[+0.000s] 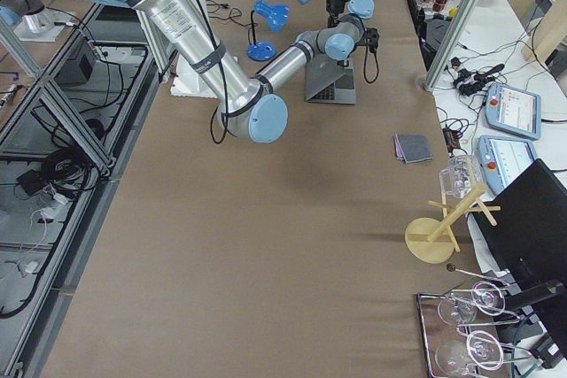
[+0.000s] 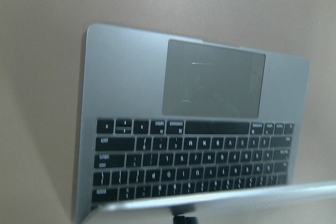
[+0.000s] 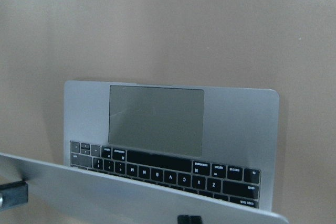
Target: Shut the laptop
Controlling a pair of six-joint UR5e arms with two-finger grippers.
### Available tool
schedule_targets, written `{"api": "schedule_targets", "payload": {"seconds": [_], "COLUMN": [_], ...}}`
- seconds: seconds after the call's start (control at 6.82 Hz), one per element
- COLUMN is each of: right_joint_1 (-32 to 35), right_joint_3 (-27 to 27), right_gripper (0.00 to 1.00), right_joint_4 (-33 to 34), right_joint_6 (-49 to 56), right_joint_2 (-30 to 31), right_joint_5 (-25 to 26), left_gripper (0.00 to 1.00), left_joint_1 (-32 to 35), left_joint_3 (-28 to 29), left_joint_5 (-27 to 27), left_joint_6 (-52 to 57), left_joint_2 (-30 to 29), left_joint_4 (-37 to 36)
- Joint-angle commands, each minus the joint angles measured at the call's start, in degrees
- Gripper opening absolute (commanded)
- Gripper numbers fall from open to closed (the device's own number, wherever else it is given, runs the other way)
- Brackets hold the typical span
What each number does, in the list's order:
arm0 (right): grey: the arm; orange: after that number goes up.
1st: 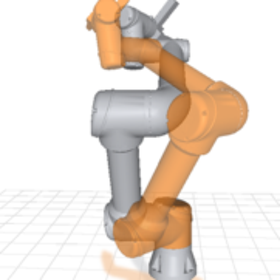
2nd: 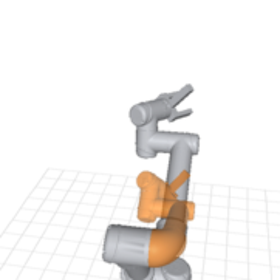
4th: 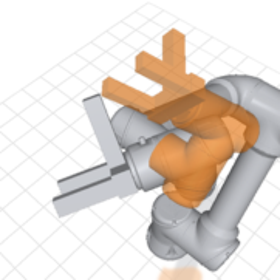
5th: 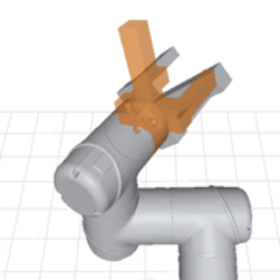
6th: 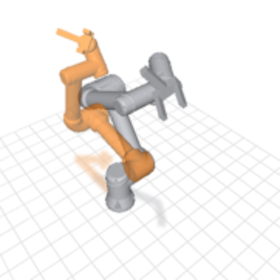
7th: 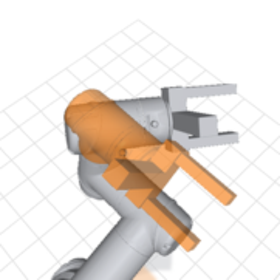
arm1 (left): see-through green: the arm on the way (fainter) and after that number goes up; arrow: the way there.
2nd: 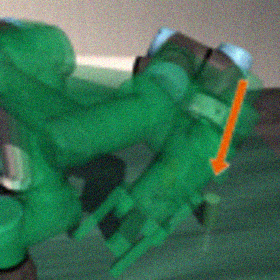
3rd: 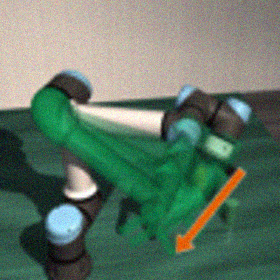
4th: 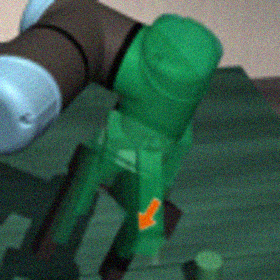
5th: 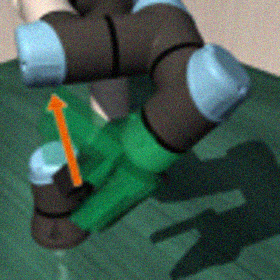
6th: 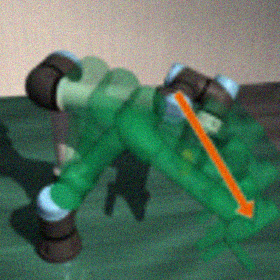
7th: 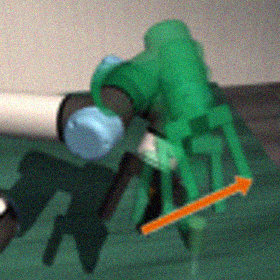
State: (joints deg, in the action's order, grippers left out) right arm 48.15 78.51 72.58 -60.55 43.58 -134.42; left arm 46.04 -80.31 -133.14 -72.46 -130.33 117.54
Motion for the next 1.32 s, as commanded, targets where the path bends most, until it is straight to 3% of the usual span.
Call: {"api": "schedule_targets", "payload": {"seconds": [0.0, 0.29, 0.44, 0.88, 1.17], "right_joint_1": [-0.07, -0.33, -0.59, -2.18, -2.79], "right_joint_3": [-8.08, -16.42, -17.94, -18.74, -19.97], "right_gripper": [0.0, 0.0, 0.0, 0.0, 0.0], "right_joint_4": [-2.96, -7.78, -8.24, -8.42, -10.0], "right_joint_6": [-0.01, -0.01, -0.01, -0.01, -0.01], "right_joint_2": [-3.75, -6.74, -7.1, -7.28, -7.28], "right_joint_5": [1.08, 3.01, 3.37, 5.57, 6.45], "left_gripper": [0.0, 0.0, 0.0, 0.0, 0.0], "left_joint_1": [-0.07, -0.16, -0.25, -0.69, -3.58], "left_joint_3": [3.22, 4.72, 5.51, 12.27, 13.42], "left_joint_5": [0.69, 1.82, 2.18, 7.44, 14.81], "left_joint_6": [0.13, 0.13, 0.13, 0.13, 0.13], "left_joint_2": [-0.71, -1.94, -2.12, -4.23, -4.32], "left_joint_4": [1.99, 2.08, 2.08, 7.17, 8.58]}}
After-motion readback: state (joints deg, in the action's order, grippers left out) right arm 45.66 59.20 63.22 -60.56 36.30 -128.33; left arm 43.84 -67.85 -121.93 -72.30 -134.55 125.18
